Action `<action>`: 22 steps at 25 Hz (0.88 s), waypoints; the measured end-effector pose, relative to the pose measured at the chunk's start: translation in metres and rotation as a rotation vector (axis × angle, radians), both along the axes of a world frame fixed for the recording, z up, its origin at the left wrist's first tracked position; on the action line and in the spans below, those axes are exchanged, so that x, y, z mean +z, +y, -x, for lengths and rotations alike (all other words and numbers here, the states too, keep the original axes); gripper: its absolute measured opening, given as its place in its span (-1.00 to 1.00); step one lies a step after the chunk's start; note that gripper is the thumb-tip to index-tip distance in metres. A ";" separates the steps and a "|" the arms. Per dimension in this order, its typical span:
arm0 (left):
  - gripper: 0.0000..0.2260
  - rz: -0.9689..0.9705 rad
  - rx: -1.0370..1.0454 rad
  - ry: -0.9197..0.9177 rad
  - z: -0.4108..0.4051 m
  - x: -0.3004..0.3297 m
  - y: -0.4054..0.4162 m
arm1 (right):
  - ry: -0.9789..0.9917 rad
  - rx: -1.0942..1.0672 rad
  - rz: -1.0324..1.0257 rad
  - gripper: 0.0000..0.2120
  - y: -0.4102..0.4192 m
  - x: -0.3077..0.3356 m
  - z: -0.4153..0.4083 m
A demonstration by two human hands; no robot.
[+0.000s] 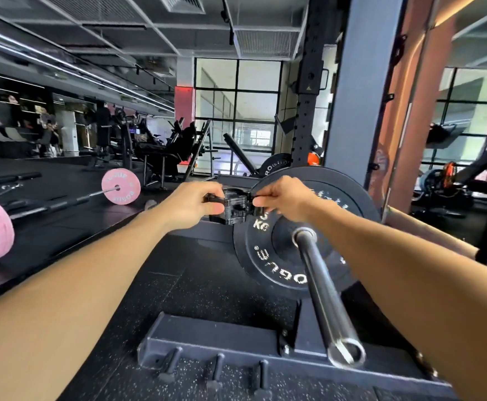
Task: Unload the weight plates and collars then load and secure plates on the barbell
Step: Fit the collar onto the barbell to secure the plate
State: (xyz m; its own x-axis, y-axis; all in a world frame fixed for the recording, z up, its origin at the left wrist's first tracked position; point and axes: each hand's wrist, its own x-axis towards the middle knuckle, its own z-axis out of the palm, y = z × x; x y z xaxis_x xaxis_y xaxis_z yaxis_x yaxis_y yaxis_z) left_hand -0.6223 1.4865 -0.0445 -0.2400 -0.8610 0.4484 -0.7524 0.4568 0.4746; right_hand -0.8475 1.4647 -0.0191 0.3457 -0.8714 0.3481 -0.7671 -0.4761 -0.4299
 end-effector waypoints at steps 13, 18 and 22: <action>-0.86 -0.231 -0.262 0.240 0.137 0.006 0.119 | -0.591 -0.069 -0.298 -0.77 0.160 -0.004 0.126; -0.71 -0.486 -0.119 0.475 0.170 -0.007 0.150 | -0.673 -0.197 -0.377 -0.89 0.184 -0.012 0.133; -0.62 -0.761 -0.105 0.474 0.176 -0.020 0.168 | -0.642 -0.299 -0.502 -0.77 0.199 -0.026 0.130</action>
State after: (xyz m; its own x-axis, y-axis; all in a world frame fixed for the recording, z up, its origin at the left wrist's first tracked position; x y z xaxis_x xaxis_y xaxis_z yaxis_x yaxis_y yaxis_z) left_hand -0.7978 1.6549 -0.0645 -0.2694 -0.9494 -0.1614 -0.3731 -0.0515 0.9263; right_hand -0.9778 1.6635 -0.0455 -0.0536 -0.9972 -0.0525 -0.3663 0.0685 -0.9280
